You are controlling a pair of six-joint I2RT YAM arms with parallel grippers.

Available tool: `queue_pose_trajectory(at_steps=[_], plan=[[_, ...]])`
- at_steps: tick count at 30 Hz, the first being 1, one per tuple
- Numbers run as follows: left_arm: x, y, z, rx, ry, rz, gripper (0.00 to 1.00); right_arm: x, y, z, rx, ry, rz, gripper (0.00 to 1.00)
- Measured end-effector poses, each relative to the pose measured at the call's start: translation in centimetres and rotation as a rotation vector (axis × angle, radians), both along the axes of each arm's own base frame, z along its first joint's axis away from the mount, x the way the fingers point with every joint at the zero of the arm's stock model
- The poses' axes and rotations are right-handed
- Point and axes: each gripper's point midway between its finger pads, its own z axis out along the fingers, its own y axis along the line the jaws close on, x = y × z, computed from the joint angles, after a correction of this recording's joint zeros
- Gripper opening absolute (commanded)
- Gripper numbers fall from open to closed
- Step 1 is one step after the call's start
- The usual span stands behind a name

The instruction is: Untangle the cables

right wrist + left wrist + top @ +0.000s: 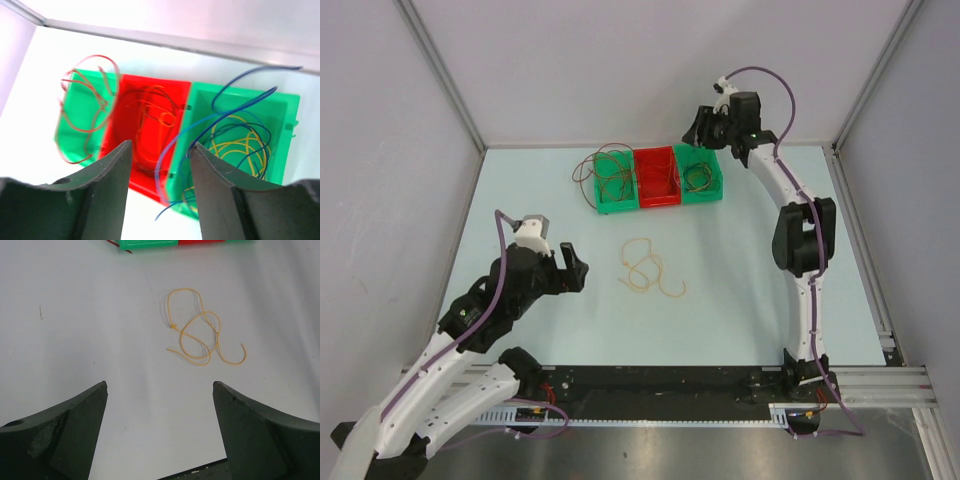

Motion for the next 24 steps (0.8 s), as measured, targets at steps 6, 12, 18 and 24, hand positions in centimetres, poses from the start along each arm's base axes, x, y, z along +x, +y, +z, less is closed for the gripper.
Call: queue_pose_trajectory(at_steps=[6, 12, 18, 24], plan=[[0.1, -0.1, -0.3, 0.006, 0.01, -0.003, 0.91, -2.3, 0.2, 5.8, -0.04, -0.086, -0.038, 0.81], [0.1, -0.2, -0.5, 0.011, 0.016, -0.003, 0.91, -3.0, 0.3, 7.7, -0.059, -0.099, -0.073, 0.8], [0.2, -0.2, -0.7, 0.011, 0.025, 0.005, 0.9, -3.5, -0.9, 3.5, -0.073, 0.013, -0.099, 0.81], [0.8, -1.7, -2.4, -0.023, 0.087, -0.004, 0.86, -8.5, -0.6, -1.9, -0.122, 0.157, -0.082, 0.81]])
